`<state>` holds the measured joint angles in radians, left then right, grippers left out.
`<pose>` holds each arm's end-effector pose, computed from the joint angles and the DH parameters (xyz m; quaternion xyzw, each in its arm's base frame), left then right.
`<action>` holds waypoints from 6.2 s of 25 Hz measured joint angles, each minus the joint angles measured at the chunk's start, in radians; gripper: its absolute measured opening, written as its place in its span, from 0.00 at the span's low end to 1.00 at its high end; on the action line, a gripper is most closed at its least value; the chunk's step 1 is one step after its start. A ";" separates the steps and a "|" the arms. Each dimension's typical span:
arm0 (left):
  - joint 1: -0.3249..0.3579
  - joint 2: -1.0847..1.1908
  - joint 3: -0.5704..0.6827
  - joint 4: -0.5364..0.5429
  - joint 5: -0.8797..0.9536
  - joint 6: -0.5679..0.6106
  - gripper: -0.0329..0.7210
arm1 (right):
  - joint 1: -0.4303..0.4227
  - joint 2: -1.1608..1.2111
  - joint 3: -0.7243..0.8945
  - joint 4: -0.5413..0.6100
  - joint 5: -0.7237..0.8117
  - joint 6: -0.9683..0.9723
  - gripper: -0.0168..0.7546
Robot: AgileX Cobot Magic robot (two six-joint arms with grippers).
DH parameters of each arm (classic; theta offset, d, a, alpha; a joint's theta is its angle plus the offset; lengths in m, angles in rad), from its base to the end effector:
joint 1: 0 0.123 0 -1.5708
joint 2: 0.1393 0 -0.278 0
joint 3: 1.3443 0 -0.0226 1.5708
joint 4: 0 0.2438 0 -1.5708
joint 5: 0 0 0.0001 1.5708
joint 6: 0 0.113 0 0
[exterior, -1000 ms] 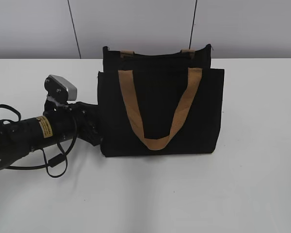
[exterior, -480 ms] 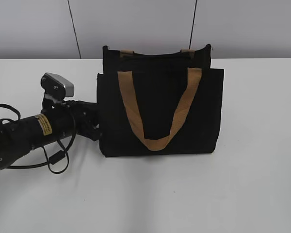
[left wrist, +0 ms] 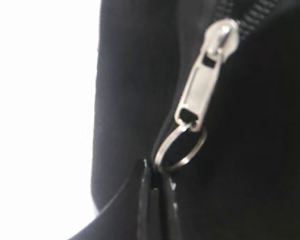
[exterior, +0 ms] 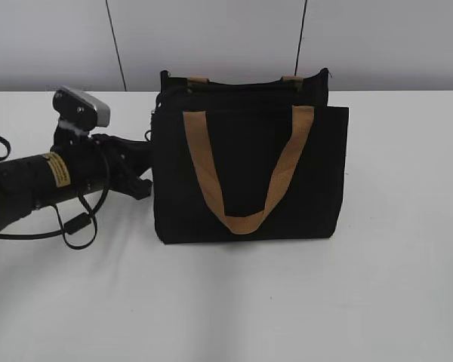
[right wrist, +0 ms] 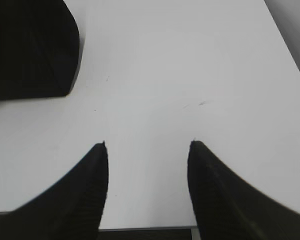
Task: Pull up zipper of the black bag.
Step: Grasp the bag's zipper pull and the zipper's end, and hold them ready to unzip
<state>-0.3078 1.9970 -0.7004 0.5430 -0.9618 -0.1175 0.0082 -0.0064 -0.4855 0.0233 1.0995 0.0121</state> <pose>0.3223 -0.1527 0.1052 0.3272 0.7323 -0.2024 0.5618 0.0141 0.0025 0.2559 0.0011 0.8652 0.0167 0.5012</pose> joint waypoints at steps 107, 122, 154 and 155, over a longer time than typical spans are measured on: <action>-0.104 -0.525 0.001 0.004 0.250 -0.128 0.05 | 0.470 1.803 -0.793 1.092 -0.622 -1.305 0.02; -0.089 -0.525 0.001 0.001 0.611 -0.128 0.05 | 0.470 1.779 -0.793 1.045 -0.595 -1.285 0.02; -0.089 -0.525 0.001 0.000 0.922 -0.128 0.05 | 0.470 1.779 -0.793 0.895 -0.597 -1.208 0.02; -0.090 -0.525 0.001 0.000 0.923 -0.128 0.05 | 0.468 1.778 -0.793 0.885 -0.597 -1.197 0.02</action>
<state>-0.3981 1.4722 -0.6996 0.5434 -0.0387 -0.2458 0.4763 1.7711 -1.2790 0.9086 0.5025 -1.1848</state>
